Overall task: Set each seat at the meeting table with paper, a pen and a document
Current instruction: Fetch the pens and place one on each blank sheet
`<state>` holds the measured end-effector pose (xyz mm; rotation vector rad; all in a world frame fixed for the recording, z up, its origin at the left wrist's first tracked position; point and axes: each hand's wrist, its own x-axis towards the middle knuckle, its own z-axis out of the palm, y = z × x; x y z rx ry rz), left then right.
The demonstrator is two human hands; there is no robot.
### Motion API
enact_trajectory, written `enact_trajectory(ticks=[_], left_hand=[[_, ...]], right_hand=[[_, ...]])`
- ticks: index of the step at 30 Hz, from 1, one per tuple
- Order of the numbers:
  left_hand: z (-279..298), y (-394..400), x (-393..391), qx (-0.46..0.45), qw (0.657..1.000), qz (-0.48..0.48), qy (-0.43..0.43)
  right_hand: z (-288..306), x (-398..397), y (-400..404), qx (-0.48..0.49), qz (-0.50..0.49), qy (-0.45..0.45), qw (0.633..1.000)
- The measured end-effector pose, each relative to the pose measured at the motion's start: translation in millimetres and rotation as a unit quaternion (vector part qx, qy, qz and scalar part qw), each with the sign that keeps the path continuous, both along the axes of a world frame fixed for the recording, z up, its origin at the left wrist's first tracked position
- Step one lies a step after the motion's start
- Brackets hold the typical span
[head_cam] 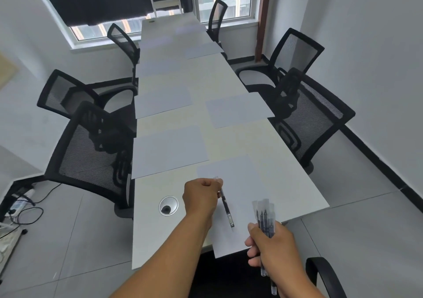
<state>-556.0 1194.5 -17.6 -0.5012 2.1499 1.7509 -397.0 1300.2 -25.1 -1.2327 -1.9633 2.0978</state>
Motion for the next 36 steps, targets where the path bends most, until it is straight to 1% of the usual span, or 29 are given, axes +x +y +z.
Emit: enact_trajectory(ticks=[4, 7, 10, 15, 21, 26, 31, 34, 36], left_hand=[[-31, 12, -10, -0.100, 0.994, -0.048, -0.009], [-52, 21, -18, -0.158, 0.984, -0.085, -0.015], [-66, 29, -26, -0.203, 0.972, -0.114, -0.015], [-83, 37, -36, -0.257, 0.957, -0.134, -0.013], [-91, 37, -36, -0.256, 0.957, -0.139, -0.011], [-81, 36, -32, -0.253, 0.958, -0.136, -0.016], [-56, 21, -23, -0.217, 0.969, -0.121, -0.020], [-29, 12, -6, -0.178, 0.978, -0.109, -0.006], [1, 1, 8, -0.152, 0.984, -0.098, 0.011]], right_hand=[[-8, 0, 3, -0.005, 0.011, -0.017, 1.000], [-14, -1, 4, -0.009, 0.011, -0.029, 0.999], [-20, -2, 3, -0.016, 0.022, -0.047, 0.999], [-33, 0, 2, -0.020, 0.031, -0.070, 0.997], [-36, 2, 2, -0.018, 0.036, -0.086, 0.996], [-27, 3, -2, -0.005, 0.038, -0.076, 0.996], [-2, 3, -10, 0.006, 0.038, -0.047, 0.998], [19, 2, -16, 0.007, 0.037, -0.024, 0.999], [43, 1, -23, 0.014, 0.044, 0.000, 0.999]])
